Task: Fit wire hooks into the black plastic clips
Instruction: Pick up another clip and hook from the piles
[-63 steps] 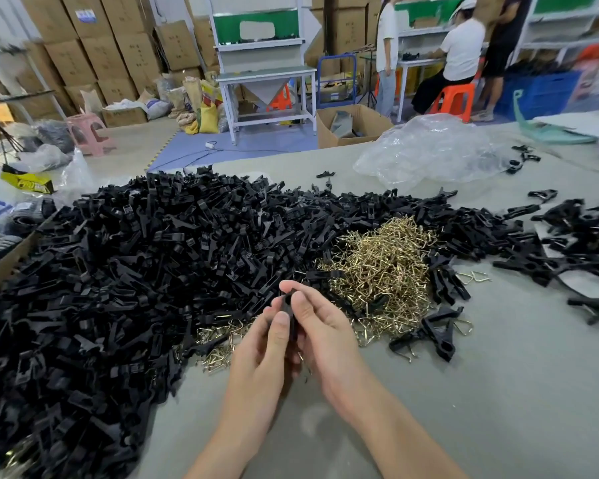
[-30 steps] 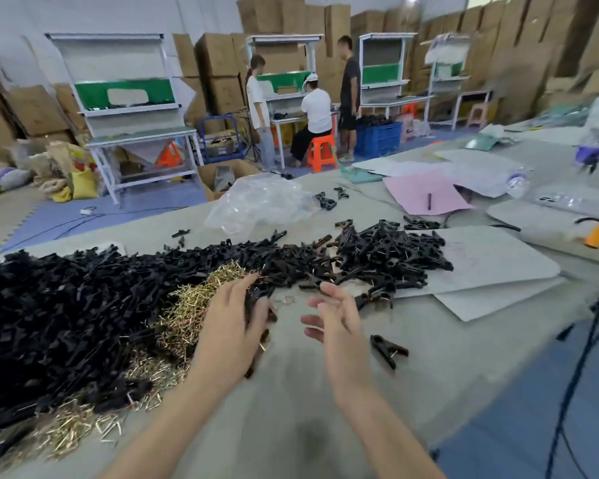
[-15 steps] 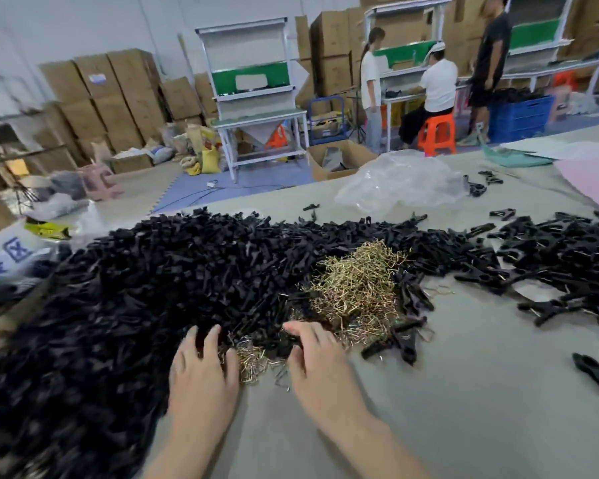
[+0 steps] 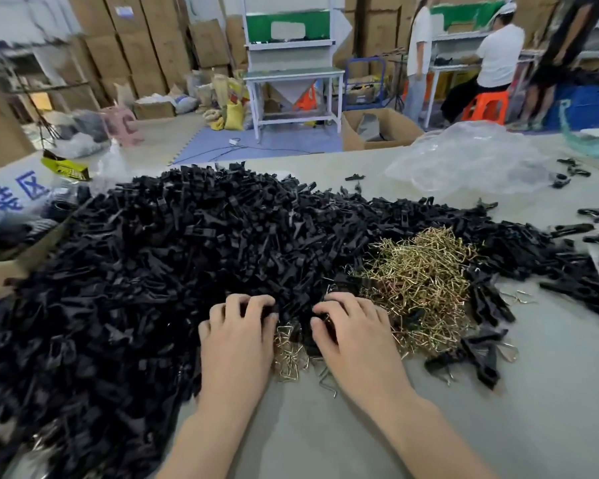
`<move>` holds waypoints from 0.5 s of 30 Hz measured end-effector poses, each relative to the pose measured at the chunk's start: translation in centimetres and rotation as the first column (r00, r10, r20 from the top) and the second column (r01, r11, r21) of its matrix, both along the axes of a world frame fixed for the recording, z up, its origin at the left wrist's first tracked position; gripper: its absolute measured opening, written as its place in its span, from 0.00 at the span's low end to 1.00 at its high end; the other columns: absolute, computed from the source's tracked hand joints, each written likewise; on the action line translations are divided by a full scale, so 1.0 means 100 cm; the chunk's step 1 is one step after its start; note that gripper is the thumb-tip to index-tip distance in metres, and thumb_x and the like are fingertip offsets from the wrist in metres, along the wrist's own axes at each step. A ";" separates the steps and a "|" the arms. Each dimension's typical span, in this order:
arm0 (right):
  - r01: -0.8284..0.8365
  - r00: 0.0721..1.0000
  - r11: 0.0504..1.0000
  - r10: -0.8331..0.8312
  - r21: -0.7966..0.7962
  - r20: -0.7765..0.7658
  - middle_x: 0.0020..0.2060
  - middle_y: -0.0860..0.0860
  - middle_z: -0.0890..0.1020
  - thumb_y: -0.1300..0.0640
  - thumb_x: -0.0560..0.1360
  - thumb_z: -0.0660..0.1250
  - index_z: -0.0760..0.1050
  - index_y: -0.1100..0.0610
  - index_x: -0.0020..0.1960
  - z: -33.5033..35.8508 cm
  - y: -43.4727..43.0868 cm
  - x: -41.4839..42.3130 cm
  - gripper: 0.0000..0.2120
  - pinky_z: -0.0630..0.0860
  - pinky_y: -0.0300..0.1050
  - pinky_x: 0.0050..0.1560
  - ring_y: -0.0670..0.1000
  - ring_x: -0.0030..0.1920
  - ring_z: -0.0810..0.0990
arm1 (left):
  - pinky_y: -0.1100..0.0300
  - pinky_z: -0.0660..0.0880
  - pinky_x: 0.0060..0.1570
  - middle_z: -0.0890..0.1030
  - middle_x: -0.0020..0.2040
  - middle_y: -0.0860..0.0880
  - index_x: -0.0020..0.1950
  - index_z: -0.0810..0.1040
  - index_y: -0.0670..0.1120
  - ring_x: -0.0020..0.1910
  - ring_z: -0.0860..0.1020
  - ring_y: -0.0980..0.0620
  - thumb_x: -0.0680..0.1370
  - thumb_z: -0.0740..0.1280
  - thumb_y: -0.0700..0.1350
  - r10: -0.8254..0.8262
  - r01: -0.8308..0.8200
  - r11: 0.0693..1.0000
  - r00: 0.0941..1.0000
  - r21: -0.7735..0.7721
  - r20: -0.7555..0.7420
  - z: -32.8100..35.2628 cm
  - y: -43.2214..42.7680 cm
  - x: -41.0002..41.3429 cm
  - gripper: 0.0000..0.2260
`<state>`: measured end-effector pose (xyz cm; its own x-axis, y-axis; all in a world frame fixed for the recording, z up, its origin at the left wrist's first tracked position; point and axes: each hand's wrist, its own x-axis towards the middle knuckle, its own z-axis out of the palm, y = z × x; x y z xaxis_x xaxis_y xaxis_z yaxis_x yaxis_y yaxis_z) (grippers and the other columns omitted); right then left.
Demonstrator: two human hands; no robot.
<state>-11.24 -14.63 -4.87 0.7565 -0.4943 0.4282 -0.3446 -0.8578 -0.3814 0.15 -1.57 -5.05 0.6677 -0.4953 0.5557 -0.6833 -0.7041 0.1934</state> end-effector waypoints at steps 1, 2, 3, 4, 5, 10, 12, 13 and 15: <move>-0.012 1.000 1.000 0.012 0.008 0.016 0.58 0.42 0.79 0.45 0.82 0.61 0.78 0.47 0.58 0.000 0.001 0.000 0.11 0.58 0.42 0.64 0.48 0.62 0.74 | 0.47 0.74 0.43 0.79 0.50 0.49 0.55 0.81 0.51 0.48 0.77 0.43 0.76 0.73 0.49 -0.009 0.009 1.000 1.000 -0.012 -0.012 0.001 0.000 -0.001 0.09; -0.031 0.999 0.999 0.030 0.022 0.033 0.57 0.41 0.79 0.45 0.81 0.61 0.77 0.47 0.57 0.001 0.002 0.000 0.10 0.57 0.40 0.64 0.47 0.62 0.73 | 0.47 0.74 0.44 0.79 0.50 0.49 0.56 0.81 0.51 0.48 0.77 0.44 0.77 0.71 0.50 -0.027 0.026 0.999 0.999 -0.023 -0.028 0.002 0.001 -0.002 0.09; -0.055 0.997 0.998 0.053 0.042 0.054 0.56 0.40 0.78 0.44 0.81 0.61 0.76 0.47 0.56 0.001 0.002 0.000 0.10 0.57 0.39 0.65 0.45 0.62 0.72 | 0.47 0.74 0.45 0.79 0.50 0.50 0.57 0.80 0.51 0.49 0.77 0.45 0.78 0.68 0.52 -0.053 0.052 0.998 0.997 -0.033 -0.047 0.004 0.002 -0.003 0.09; -0.080 0.994 0.995 0.075 0.065 0.077 0.55 0.40 0.78 0.44 0.81 0.62 0.75 0.48 0.55 0.001 0.003 0.000 0.09 0.57 0.38 0.66 0.44 0.62 0.70 | 0.47 0.75 0.46 0.79 0.50 0.51 0.58 0.80 0.51 0.49 0.77 0.46 0.79 0.65 0.53 -0.086 0.084 0.996 0.994 -0.040 -0.066 0.006 0.002 -0.005 0.11; -0.101 0.991 0.990 0.092 0.095 0.102 0.54 0.40 0.78 0.45 0.80 0.63 0.74 0.48 0.56 0.001 0.002 0.000 0.08 0.58 0.39 0.67 0.43 0.62 0.70 | 0.48 0.75 0.48 0.79 0.50 0.52 0.58 0.79 0.50 0.49 0.78 0.47 0.80 0.61 0.54 -0.125 0.121 0.992 0.988 -0.046 -0.086 0.008 0.002 -0.007 0.13; -0.143 0.984 0.915 0.091 0.376 0.151 0.52 0.34 0.74 0.42 0.78 0.64 0.65 0.37 0.52 0.001 -0.002 -0.002 0.08 0.63 0.30 0.60 0.40 0.60 0.68 | 0.53 0.71 0.55 0.79 0.52 0.55 0.61 0.78 0.50 0.52 0.79 0.53 0.81 0.56 0.57 -0.262 0.250 0.964 0.946 -0.087 -0.191 0.011 0.001 -0.012 0.17; -0.149 0.984 0.897 0.093 0.416 0.152 0.51 0.34 0.73 0.41 0.77 0.64 0.64 0.35 0.52 0.001 -0.004 -0.003 0.09 0.65 0.30 0.57 0.40 0.59 0.69 | 0.57 0.68 0.57 0.78 0.52 0.57 0.61 0.77 0.51 0.52 0.77 0.55 0.81 0.57 0.56 -0.267 0.245 0.961 0.942 -0.128 -0.202 0.011 0.002 -0.012 0.15; -0.155 0.984 0.890 0.097 0.430 0.152 0.51 0.33 0.72 0.42 0.77 0.65 0.64 0.34 0.52 0.002 -0.004 -0.003 0.10 0.65 0.31 0.57 0.40 0.59 0.69 | 0.58 0.68 0.57 0.77 0.52 0.57 0.61 0.76 0.51 0.51 0.76 0.56 0.81 0.58 0.56 -0.259 0.230 0.961 0.943 -0.156 -0.209 0.011 0.003 -0.013 0.15; -0.164 0.982 0.876 0.100 0.453 0.161 0.52 0.33 0.71 0.43 0.76 0.66 0.63 0.33 0.56 0.002 -0.004 -0.004 0.14 0.67 0.34 0.58 0.39 0.60 0.70 | 0.58 0.68 0.57 0.77 0.53 0.58 0.62 0.76 0.52 0.50 0.71 0.59 0.82 0.58 0.56 -0.233 0.183 0.958 0.945 -0.221 -0.231 0.011 0.004 -0.013 0.14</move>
<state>-11.60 -14.98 -4.65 0.7829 -0.5590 0.2731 -0.1612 -0.6063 -0.7787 -1.13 -1.18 -3.91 0.6917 -0.5378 0.4820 -0.7214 -0.4828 0.4965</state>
